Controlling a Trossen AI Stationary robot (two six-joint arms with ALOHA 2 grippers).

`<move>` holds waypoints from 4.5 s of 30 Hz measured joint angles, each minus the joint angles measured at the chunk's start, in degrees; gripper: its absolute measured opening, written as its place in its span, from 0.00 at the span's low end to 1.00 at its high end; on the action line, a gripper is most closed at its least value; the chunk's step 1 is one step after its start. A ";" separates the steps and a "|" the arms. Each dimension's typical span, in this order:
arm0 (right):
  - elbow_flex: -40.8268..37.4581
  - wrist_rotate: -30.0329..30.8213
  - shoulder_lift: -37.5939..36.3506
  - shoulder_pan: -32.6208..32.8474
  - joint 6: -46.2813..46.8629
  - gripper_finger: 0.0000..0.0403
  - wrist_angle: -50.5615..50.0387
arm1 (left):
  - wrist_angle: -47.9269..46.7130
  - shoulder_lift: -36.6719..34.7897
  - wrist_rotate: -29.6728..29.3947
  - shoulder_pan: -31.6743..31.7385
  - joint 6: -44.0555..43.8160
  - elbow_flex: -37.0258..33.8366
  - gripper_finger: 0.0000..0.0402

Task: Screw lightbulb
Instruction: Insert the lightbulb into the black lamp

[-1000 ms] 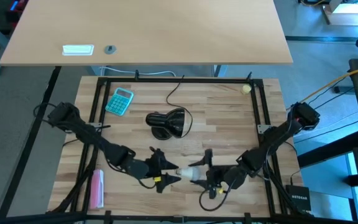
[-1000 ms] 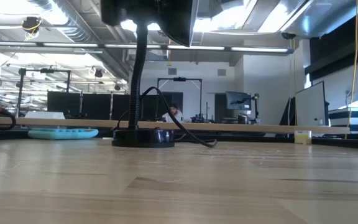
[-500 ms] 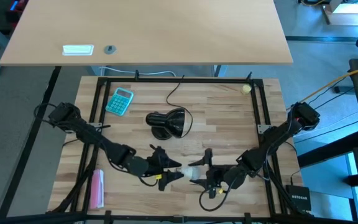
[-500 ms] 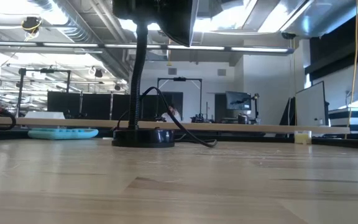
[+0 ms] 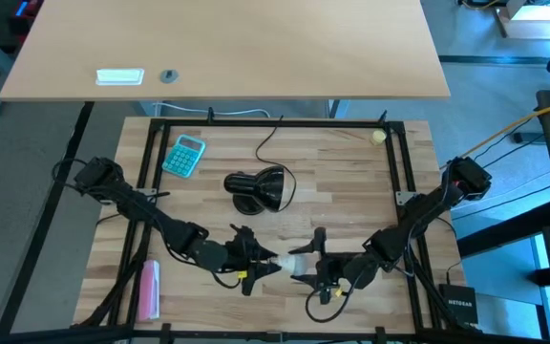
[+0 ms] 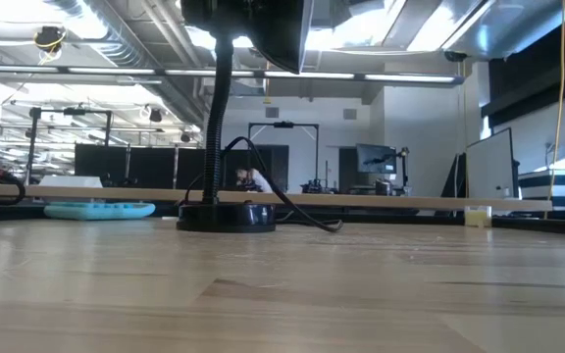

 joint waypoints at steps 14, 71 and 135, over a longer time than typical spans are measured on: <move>0.00 0.48 -3.93 0.90 1.43 0.82 -2.98 | -0.39 -0.21 -0.45 -0.08 8.27 -0.02 0.26; -21.29 14.99 -19.87 -13.47 35.45 0.83 -2.33 | -15.85 -2.54 -4.35 1.95 13.05 -0.02 0.58; -1.70 -33.73 34.51 -46.10 15.39 0.82 36.81 | 12.68 -31.53 17.36 40.00 55.81 -35.45 0.59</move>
